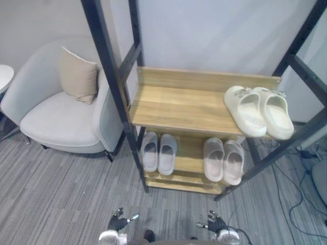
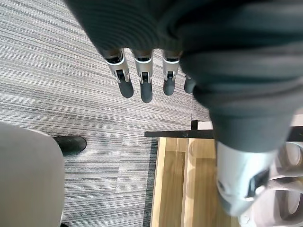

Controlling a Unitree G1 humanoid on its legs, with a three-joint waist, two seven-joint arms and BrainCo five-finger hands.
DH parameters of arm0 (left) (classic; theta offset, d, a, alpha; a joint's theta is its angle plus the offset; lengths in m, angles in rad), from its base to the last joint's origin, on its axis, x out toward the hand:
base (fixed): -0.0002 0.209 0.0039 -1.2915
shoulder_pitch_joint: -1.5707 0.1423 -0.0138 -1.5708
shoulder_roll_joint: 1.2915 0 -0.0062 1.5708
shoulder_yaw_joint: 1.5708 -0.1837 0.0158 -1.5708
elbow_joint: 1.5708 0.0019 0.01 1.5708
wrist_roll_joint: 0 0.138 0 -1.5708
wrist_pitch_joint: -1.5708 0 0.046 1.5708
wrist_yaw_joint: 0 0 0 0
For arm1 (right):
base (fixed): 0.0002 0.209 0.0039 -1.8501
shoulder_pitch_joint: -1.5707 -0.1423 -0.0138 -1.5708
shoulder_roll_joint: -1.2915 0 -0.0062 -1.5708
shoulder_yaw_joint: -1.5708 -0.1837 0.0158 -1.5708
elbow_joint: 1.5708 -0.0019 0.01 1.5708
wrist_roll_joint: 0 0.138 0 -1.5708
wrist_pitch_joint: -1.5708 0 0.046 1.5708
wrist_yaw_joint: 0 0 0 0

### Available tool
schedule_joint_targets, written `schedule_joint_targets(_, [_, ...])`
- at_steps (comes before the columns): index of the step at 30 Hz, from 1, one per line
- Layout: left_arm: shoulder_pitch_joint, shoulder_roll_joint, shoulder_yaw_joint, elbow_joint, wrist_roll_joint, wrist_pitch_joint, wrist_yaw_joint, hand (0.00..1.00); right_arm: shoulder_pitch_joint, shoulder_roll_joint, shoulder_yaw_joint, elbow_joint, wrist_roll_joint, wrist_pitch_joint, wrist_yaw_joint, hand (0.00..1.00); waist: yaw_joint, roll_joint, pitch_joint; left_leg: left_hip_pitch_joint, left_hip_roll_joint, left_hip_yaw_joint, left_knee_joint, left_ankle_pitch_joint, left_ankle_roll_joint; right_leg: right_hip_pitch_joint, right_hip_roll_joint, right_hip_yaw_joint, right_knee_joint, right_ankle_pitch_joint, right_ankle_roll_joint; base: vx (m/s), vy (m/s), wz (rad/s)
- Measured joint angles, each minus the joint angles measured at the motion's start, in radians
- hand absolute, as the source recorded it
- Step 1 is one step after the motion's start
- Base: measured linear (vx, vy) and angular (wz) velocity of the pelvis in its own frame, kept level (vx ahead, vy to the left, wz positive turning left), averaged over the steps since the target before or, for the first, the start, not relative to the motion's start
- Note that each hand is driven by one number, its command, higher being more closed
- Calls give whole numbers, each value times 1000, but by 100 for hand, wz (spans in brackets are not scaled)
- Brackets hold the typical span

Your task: Organize the slippers on the shoe rack

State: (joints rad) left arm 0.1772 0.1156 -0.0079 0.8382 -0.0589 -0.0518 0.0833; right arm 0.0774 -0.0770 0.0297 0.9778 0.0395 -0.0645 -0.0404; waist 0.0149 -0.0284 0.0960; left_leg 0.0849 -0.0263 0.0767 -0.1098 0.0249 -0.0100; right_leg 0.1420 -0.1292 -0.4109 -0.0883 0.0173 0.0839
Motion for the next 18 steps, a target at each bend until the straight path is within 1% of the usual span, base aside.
schedule_joint_targets(3, [-2, -21, 23, 12, -1, -2, 2, 0, 0, 0, 0, 0, 0, 0, -1, 0, 1, -2, -1, 0, -1, 0, 0, -1, 1, 1, 0, 1, 2, -1, 1, 53, -2, -1])
schedule_joint_targets(4, [-3, -25, 26, 15, -1, -2, 3, 0, -4, 0, 0, 1, 0, 0, -1, 0, 2, 1, 0, 2, -2, 1, 0, -9, 4, -10, -4, 2, 31, -18, 2, 62, 11, -1])
schedule_joint_targets(5, [-3, -29, 31, 16, -2, -3, 3, 0, -8, 0, 1, 5, -1, 0, -1, 0, 3, 3, -1, 4, -1, 1, 1, -17, 1, -33, -15, 4, 91, -51, 4, 70, 26, 0])
schedule_joint_targets(6, [-3, -32, 31, 15, -3, -4, 4, 0, -14, -1, 5, 11, -1, 0, -2, 0, 8, 1, 0, 4, -2, 1, 2, -27, 10, -60, -33, 5, 165, -88, 10, 71, 27, 3])
schedule_joint_targets(7, [-4, -32, 31, 13, -3, -7, 4, 0, -21, -1, 12, 23, -1, 2, -3, 0, 14, -4, 0, 11, -4, -1, 1, -33, 14, -84, -57, 7, 249, -126, 20, 82, 18, 7])
schedule_joint_targets(8, [-7, -33, 31, 13, -3, -8, 5, 0, -22, -1, 13, 22, -1, 3, -3, 0, 21, -5, 3, 21, -9, -4, 1, -37, 16, -108, -76, 17, 322, -149, 38, 86, 26, 15])
schedule_joint_targets(9, [-8, -39, 29, 13, -3, -9, 7, 0, -27, -2, 15, 21, -1, 3, -2, 0, 25, 5, 5, 27, -7, -18, 4, -42, 20, -142, -92, 44, 426, -157, 48, 92, 36, 42])
schedule_joint_targets(10, [-8, -41, 24, 11, -2, -9, 7, 0, -30, -6, 13, 17, -1, 3, -4, 0, 22, 8, 8, 21, -11, -51, 32, -49, 19, -191, -109, 108, 561, -153, 44, 106, 46, 91])
schedule_joint_targets(11, [-8, -32, 16, 7, -2, -9, 9, 0, -27, -7, 13, 17, -1, 4, -4, 0, 19, 1, 12, 22, -24, -107, 65, -54, 30, -225, -113, 195, 679, -139, 20, 148, -20, 157])
schedule_joint_targets(12, [-8, -29, 9, 5, 0, -6, 14, 0, -21, -5, 12, 14, -1, 1, -6, 0, 12, -4, 14, 19, -33, -173, 92, -61, 39, -246, -96, 297, 739, -179, 9, 204, -83, 184])
schedule_joint_targets(13, [-8, -29, 10, 2, 0, -6, 24, 0, -17, -2, 13, 14, -1, -2, -6, 0, 12, -9, 15, 7, -39, -219, 110, -62, 38, -247, -77, 365, 735, -226, 4, 209, -191, 219])
schedule_joint_targets(14, [-9, -29, 9, 0, 1, -6, 27, 0, -19, -1, 12, 13, 1, -6, -7, 0, 10, -6, 18, -20, -53, -300, 136, -65, 33, -249, -49, 444, 688, -269, 1, 133, -145, 164])
schedule_joint_targets(15, [-9, -31, 10, -2, 0, -7, 29, 0, -20, -1, 12, 13, 1, -6, -7, 0, 10, -6, 20, -26, -57, -319, 140, -66, 31, -249, -42, 466, 671, -274, -2, 84, -172, 142])
schedule_joint_targets(17, [-13, -33, 9, -3, 0, -8, 31, 0, -22, -1, 11, 14, 1, -6, -8, 0, 14, -4, 21, -53, -72, -382, 172, -75, 17, -243, -23, 534, 582, -272, -3, 46, -175, 95])
schedule_joint_targets(18, [-18, -31, 10, -4, 1, -9, 31, 0, -25, 6, 12, 15, 1, -5, -8, 0, 24, -17, 19, -75, -89, -405, 197, -87, 0, -231, -25, 546, 491, -230, -1, 41, -267, 100])
